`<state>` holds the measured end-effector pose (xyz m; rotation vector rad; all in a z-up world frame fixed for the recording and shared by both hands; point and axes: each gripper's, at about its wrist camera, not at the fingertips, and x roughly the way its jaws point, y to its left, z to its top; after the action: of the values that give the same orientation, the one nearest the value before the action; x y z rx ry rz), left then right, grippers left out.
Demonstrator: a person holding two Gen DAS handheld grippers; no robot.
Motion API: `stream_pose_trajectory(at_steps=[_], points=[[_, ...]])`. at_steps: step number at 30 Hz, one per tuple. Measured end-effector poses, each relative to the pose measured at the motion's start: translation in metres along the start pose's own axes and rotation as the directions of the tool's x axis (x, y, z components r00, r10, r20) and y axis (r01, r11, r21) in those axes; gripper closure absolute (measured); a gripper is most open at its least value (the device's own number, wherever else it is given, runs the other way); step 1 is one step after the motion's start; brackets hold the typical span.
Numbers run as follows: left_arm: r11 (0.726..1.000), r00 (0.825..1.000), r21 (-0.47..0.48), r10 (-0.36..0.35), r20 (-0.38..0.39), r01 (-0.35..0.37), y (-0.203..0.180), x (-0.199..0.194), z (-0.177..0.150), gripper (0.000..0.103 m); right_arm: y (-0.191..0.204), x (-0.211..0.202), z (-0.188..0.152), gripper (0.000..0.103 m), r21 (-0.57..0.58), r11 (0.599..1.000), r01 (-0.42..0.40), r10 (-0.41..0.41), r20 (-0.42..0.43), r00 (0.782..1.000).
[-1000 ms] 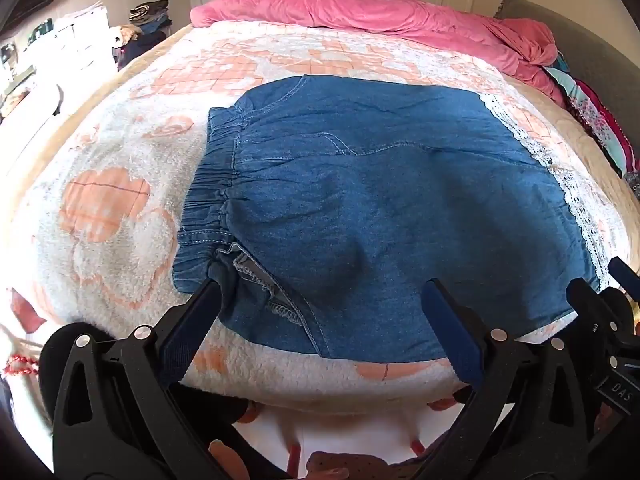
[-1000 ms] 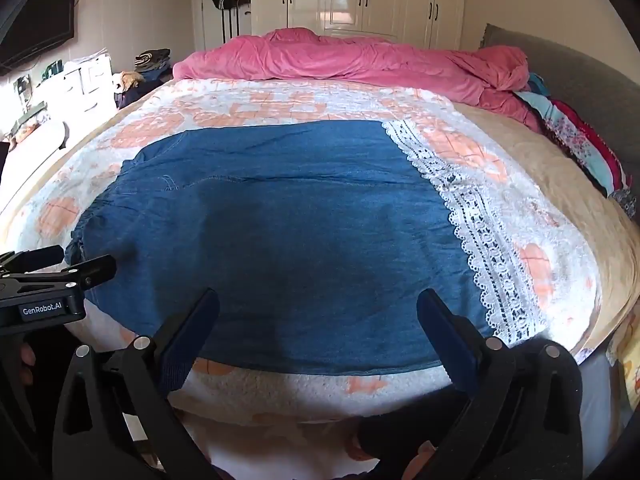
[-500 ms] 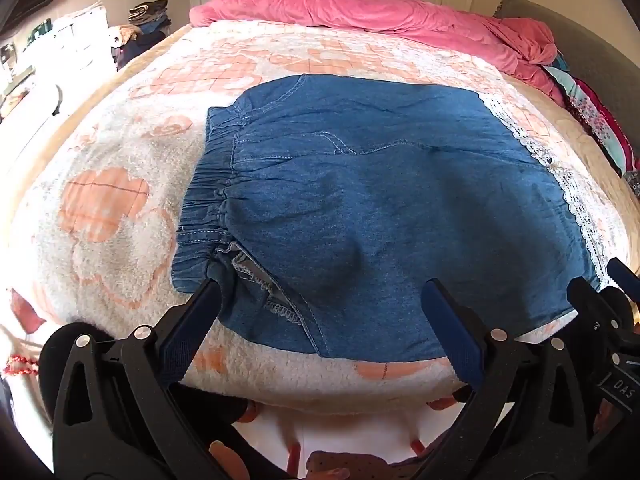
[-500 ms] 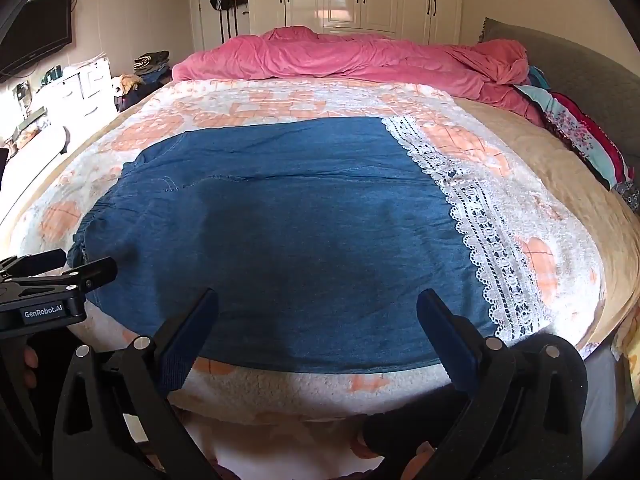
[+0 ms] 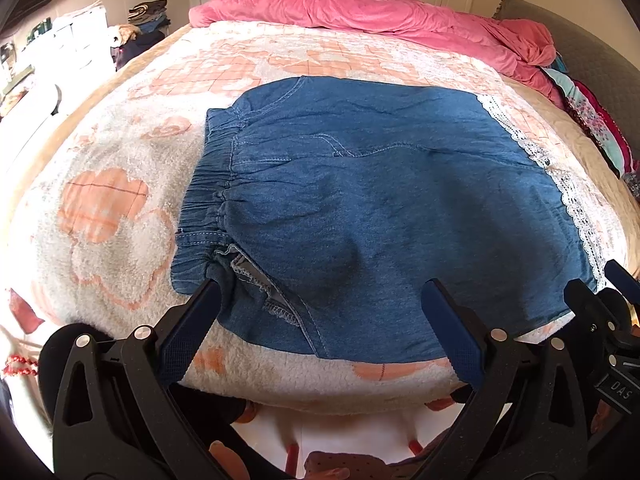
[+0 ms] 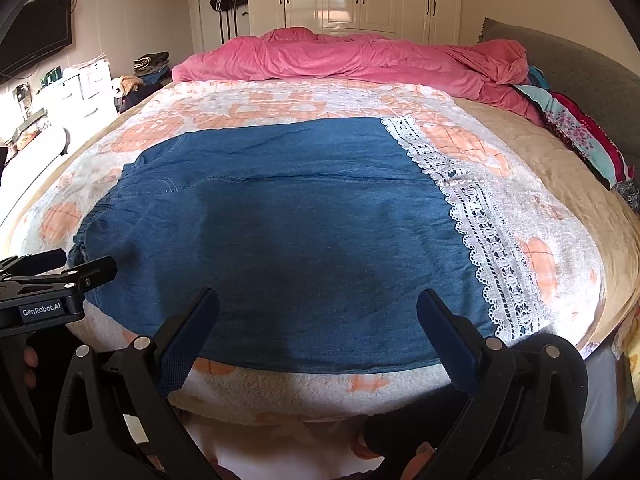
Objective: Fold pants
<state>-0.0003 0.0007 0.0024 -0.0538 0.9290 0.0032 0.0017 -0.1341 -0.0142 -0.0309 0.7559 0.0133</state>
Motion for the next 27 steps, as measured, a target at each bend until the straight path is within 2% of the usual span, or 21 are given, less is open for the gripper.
stream_pose_trajectory(at_steps=[27], points=[[1.0,1.0,0.0,-0.015,0.001,0.015,0.0012,-0.0019,0.0025,0.009,0.0029,0.0017,0.0015,0.004,-0.017,1.0,0.005,-0.005,-0.006,1.0]])
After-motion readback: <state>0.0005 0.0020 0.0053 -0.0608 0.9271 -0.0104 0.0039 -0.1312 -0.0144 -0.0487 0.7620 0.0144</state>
